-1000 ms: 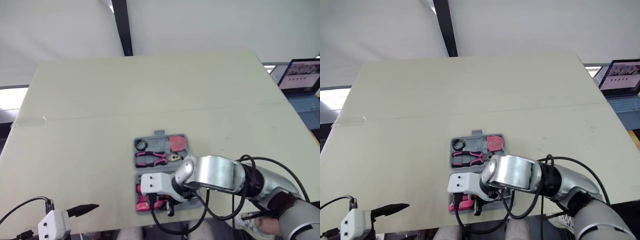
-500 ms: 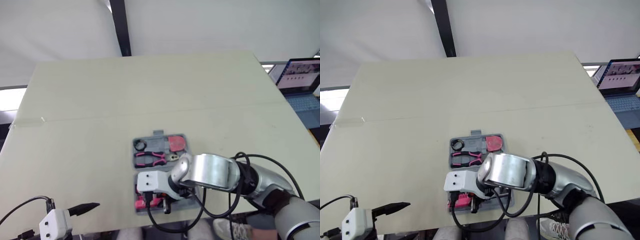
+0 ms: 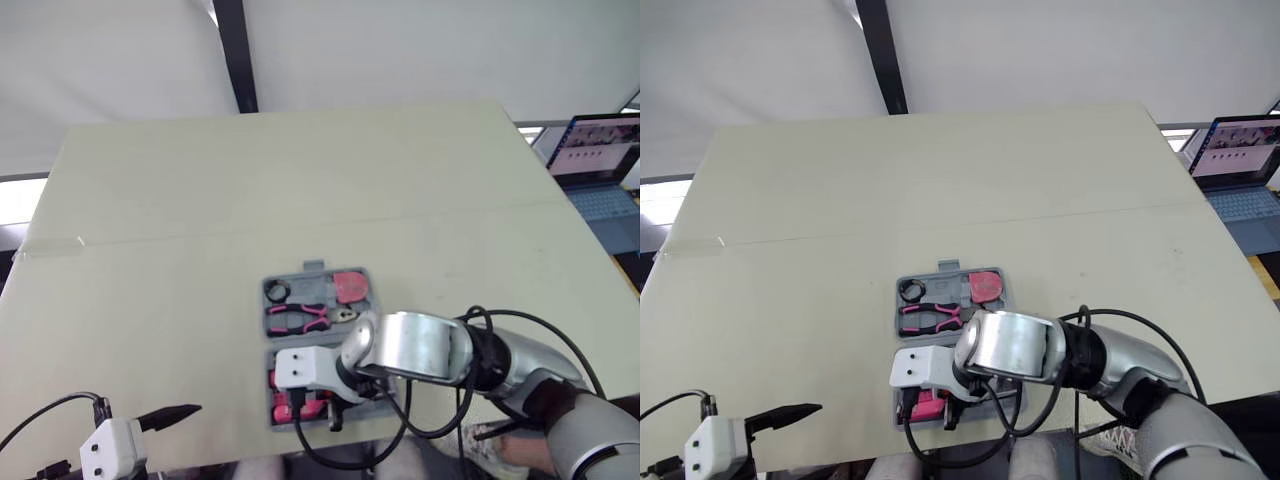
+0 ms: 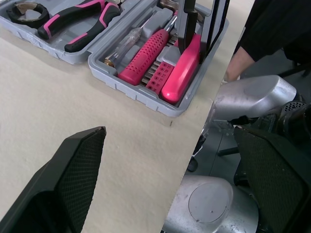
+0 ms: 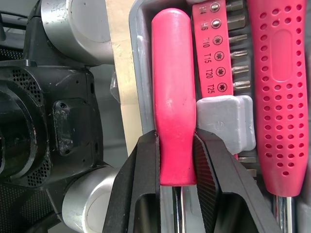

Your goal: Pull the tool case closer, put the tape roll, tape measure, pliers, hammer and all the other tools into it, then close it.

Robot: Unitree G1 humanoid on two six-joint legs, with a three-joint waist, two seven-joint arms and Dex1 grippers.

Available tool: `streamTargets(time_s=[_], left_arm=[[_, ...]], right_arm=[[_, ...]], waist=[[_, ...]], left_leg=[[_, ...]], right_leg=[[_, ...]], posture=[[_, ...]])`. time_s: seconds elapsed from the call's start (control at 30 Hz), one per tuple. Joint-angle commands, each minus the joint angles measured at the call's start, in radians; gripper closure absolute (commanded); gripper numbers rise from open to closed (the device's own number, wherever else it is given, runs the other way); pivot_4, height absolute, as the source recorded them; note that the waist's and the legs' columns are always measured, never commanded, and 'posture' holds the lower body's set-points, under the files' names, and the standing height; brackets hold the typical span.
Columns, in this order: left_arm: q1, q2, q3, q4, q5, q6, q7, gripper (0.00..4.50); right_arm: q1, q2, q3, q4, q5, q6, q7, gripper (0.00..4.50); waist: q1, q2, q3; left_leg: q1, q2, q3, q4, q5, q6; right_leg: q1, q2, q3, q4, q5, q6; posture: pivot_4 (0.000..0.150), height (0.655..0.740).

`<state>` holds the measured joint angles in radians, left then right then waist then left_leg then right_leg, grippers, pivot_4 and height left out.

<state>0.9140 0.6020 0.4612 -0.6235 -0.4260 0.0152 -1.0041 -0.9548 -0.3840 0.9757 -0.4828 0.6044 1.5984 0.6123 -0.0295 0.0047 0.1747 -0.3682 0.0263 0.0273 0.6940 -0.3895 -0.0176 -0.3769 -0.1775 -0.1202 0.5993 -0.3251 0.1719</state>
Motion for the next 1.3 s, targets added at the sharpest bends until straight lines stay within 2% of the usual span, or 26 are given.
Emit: streamTargets(time_s=[0.03, 0.2, 0.23, 0.4, 0.5, 0.6, 0.7, 0.83, 0.87, 1.1, 1.3], left_arm=[[0.024, -0.006, 0.004, -0.031, 0.005, -0.001, 0.004, 0.0], [0.02, -0.006, 0.004, -0.025, 0.006, -0.007, 0.007, 0.0], [0.018, -0.005, 0.004, -0.017, 0.007, -0.011, 0.004, 0.0], [-0.004, -0.001, -0.001, 0.012, 0.008, -0.024, -0.002, 0.0], [-0.026, 0.0, -0.012, 0.022, 0.009, -0.024, 0.003, 0.0], [-0.04, -0.005, -0.027, 0.018, 0.012, -0.015, 0.016, 0.0], [-0.049, -0.011, -0.046, 0.01, 0.016, -0.005, 0.032, 0.0], [-0.053, -0.017, -0.061, -0.003, 0.023, 0.002, 0.054, 0.0], [-0.055, -0.02, -0.065, -0.006, 0.028, 0.002, 0.062, 0.0], [-0.053, -0.037, -0.086, -0.024, 0.044, -0.002, 0.1, 0.0], [-0.042, -0.041, -0.08, -0.037, 0.049, -0.006, 0.113, 0.0]], right_arm=[[-0.002, 0.01, -0.001, -0.013, 0.002, -0.006, -0.008, 4.07], [-0.012, 0.005, -0.038, -0.017, 0.02, 0.002, 0.006, 1.62], [-0.022, -0.003, -0.054, -0.024, 0.031, 0.009, 0.015, 1.27], [-0.049, -0.048, -0.126, -0.048, 0.083, 0.016, 0.043, 1.27], [-0.04, -0.106, -0.22, -0.079, 0.146, 0.016, 0.064, 1.27], [0.057, -0.147, -0.38, -0.119, 0.204, -0.001, 0.088, 1.27], [0.229, -0.236, -0.471, -0.164, 0.187, -0.187, 0.132, 2.06], [0.469, -0.332, -0.516, -0.173, 0.066, -0.591, 0.256, 4.1], [0.502, -0.356, -0.485, -0.155, 0.004, -0.685, 0.284, 4.46], [0.591, -0.309, -0.38, 0.004, -0.18, -0.96, 0.362, 4.46], [0.6, -0.259, -0.364, 0.105, -0.253, -1.042, 0.403, 4.46]], waist=[[0.0, 0.0, 0.0], [0.0, 0.0, 0.0], [0.0, 0.0, 0.0], [0.002, -0.001, 0.0], [0.002, -0.001, 0.0], [0.004, -0.002, -0.001], [0.007, -0.004, -0.002], [0.01, -0.005, -0.003], [0.011, -0.005, -0.003], [0.005, -0.006, -0.003], [0.013, -0.007, -0.004]], left_leg=[[0.0, 0.0, 0.0, 0.0, 0.0, 0.0], [0.0, 0.0, 0.0, 0.0, 0.0, 0.0], [0.0, 0.0, 0.0, 0.0, 0.0, 0.0], [0.0, 0.0, 0.0, 0.002, 0.0, 0.0], [0.0, 0.0, 0.0, 0.002, 0.0, 0.0], [0.0, 0.0, 0.0, 0.002, -0.001, 0.0], [0.0, 0.0, 0.0, 0.002, -0.001, 0.001], [0.0, 0.0, 0.001, 0.003, -0.002, 0.001], [0.0, 0.0, 0.001, 0.003, -0.002, 0.001], [0.001, 0.001, 0.002, 0.004, -0.002, 0.001], [0.001, 0.001, 0.002, 0.005, -0.002, 0.001]], right_leg=[[0.0, 0.0, 0.0, 0.0, 0.0, 0.0], [0.0, 0.0, 0.0, 0.0, 0.0, 0.0], [0.0, 0.0, 0.0, 0.001, 0.0, 0.0], [0.0, 0.0, 0.0, 0.002, 0.0, 0.0], [0.0, 0.0, 0.0, 0.002, 0.0, 0.0], [0.0, 0.0, -0.001, 0.002, 0.0, 0.0], [0.0, 0.0, -0.001, 0.002, 0.0, -0.001], [0.001, 0.0, -0.001, 0.001, 0.0, -0.001], [0.001, 0.0, -0.001, 0.001, 0.0, -0.001], [0.001, 0.0, -0.001, 0.001, 0.0, -0.001], [0.002, -0.001, -0.001, 0.001, 0.0, -0.001]], posture=[[0.15, 0.74], [0.15, 0.74], [0.15, 0.74], [0.15, 0.74], [0.15, 0.74], [0.15, 0.74], [0.15, 0.74], [0.15, 0.74], [0.15, 0.74], [0.15, 0.74], [0.15, 0.74]])
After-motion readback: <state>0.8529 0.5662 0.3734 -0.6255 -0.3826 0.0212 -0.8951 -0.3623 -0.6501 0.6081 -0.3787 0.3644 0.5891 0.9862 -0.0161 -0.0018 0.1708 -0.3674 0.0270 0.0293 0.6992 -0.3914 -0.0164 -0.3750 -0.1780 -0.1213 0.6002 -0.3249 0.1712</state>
